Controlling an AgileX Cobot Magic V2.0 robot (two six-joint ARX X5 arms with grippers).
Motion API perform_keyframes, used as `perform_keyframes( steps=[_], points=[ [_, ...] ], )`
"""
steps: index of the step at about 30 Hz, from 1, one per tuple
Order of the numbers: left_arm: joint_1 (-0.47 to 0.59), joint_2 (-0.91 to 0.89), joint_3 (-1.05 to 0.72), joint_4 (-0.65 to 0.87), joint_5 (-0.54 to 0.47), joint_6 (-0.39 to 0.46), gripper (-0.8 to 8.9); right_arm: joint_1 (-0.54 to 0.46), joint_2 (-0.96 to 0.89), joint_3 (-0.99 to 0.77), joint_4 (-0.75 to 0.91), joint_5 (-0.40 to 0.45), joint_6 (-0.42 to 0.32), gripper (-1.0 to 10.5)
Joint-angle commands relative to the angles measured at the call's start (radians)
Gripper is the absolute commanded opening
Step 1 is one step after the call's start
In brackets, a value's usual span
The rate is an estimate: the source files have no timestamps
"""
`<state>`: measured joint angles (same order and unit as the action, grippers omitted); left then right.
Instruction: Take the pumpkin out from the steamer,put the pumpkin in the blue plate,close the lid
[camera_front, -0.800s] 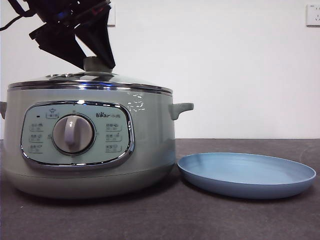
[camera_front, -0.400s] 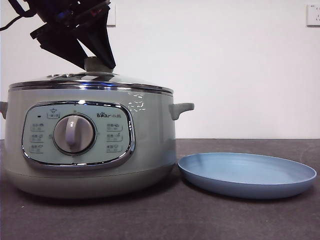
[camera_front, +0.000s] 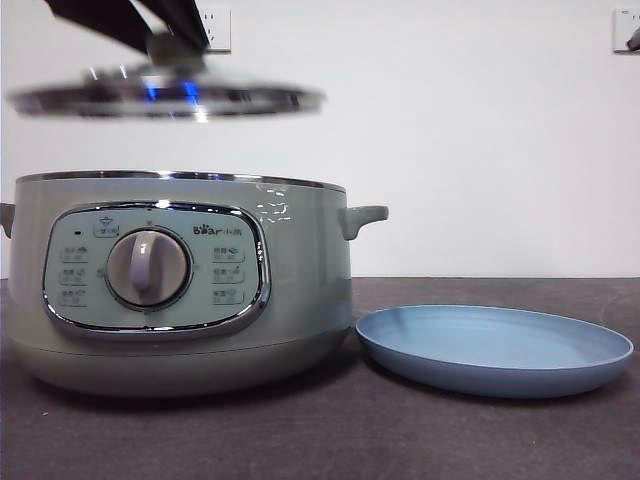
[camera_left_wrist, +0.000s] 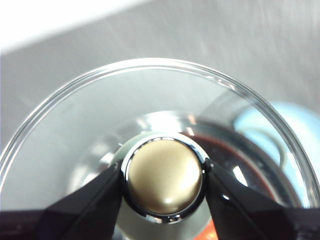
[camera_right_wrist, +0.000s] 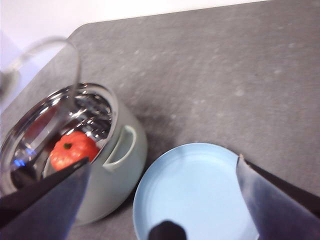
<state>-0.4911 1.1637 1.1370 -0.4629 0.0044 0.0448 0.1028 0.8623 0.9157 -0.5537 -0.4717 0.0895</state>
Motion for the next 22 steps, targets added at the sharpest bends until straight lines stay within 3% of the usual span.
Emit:
perform_keyframes(
  steps=[1, 14, 19, 22],
  points=[
    [0.0, -0.068, 0.035, 0.033, -0.033, 0.012, -0.09, 0.045, 0.035, 0.026, 0.006, -0.001, -0.006, 6.0],
    [0.0, -0.312, 0.145, -0.2, -0.256, 0.033, -0.09, 0.384, 0.418, 0.285, -0.002, 0.014, -0.018, 6.4],
    [0.0, -0.38, 0.146, -0.267, -0.323, 0.035, -0.09, 0.495, 0.603, 0.449, -0.057, 0.043, -0.072, 6.4],
    [0.0, -0.406, 0.146, -0.319, -0.345, 0.035, -0.09, 0.591, 0.772, 0.624, -0.158, 0.153, -0.17, 6.3]
  ],
)
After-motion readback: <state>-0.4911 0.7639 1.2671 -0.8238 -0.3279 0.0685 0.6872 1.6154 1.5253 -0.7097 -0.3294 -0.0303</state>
